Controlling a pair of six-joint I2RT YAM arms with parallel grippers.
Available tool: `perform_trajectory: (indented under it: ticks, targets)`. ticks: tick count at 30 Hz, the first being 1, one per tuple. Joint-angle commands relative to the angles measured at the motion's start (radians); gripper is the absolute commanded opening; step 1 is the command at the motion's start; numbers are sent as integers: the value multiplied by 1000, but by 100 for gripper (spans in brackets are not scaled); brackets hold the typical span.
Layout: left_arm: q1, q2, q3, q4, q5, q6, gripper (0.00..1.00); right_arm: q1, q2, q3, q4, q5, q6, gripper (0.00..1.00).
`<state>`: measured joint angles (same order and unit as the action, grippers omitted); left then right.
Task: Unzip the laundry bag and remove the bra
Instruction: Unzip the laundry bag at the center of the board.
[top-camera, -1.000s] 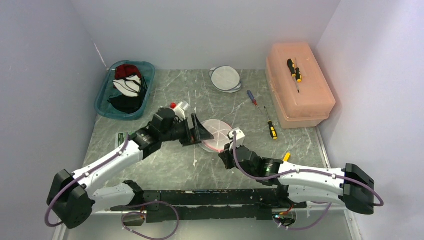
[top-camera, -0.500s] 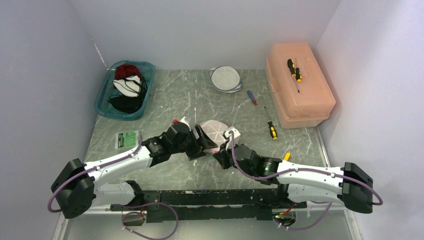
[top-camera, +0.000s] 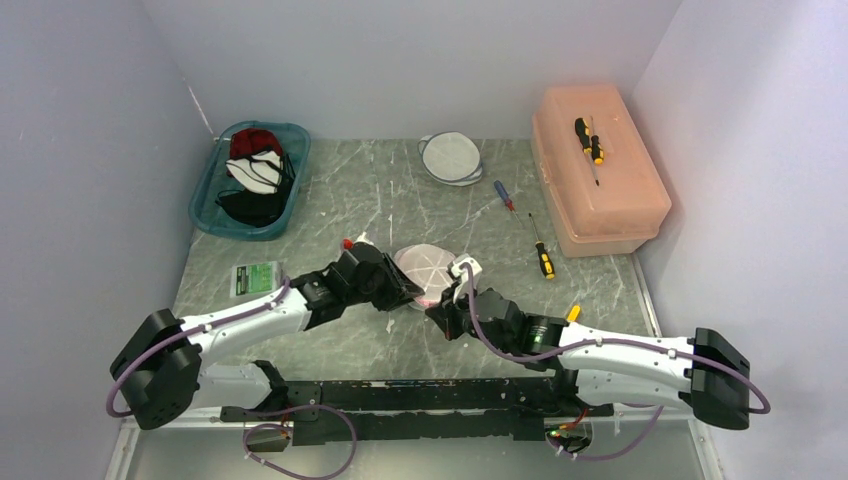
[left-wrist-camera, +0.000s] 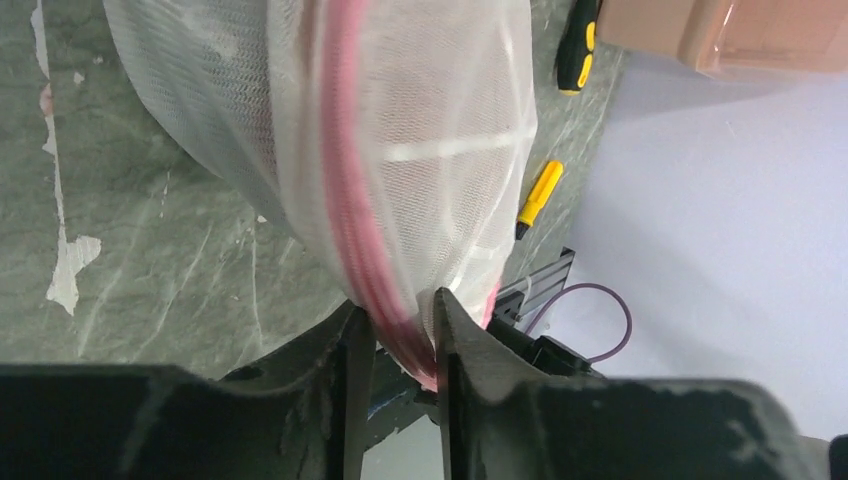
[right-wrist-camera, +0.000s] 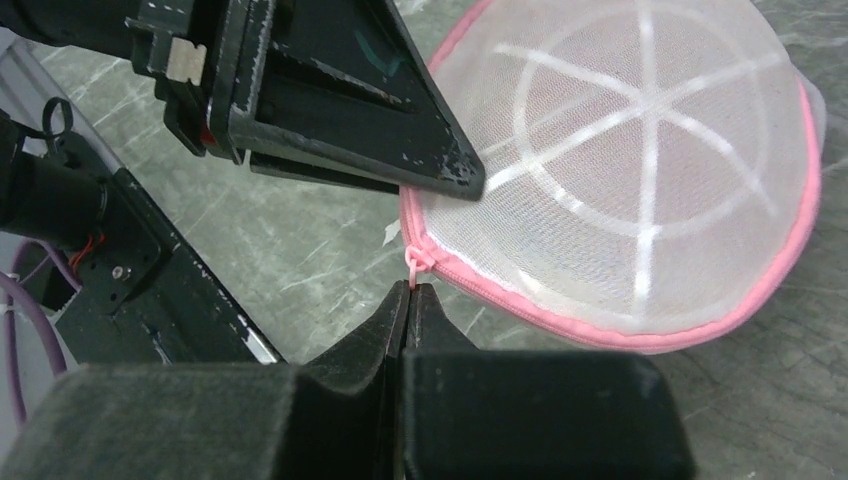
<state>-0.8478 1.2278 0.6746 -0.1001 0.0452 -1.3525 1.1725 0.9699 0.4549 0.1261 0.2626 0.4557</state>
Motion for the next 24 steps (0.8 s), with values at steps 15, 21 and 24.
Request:
perform_trajectory:
  ticks: [15,21,24]
  targets:
    - [97,-13,23,69,64,129,3,-38,-127,-41,-217,263,143,0]
    - [240,100,150,140,413,365,3,-26,-269,-48,-105,126,-57,0]
    - [276,206,283,136,596,505,3,-25,-226,-10,-121,111,-90,0]
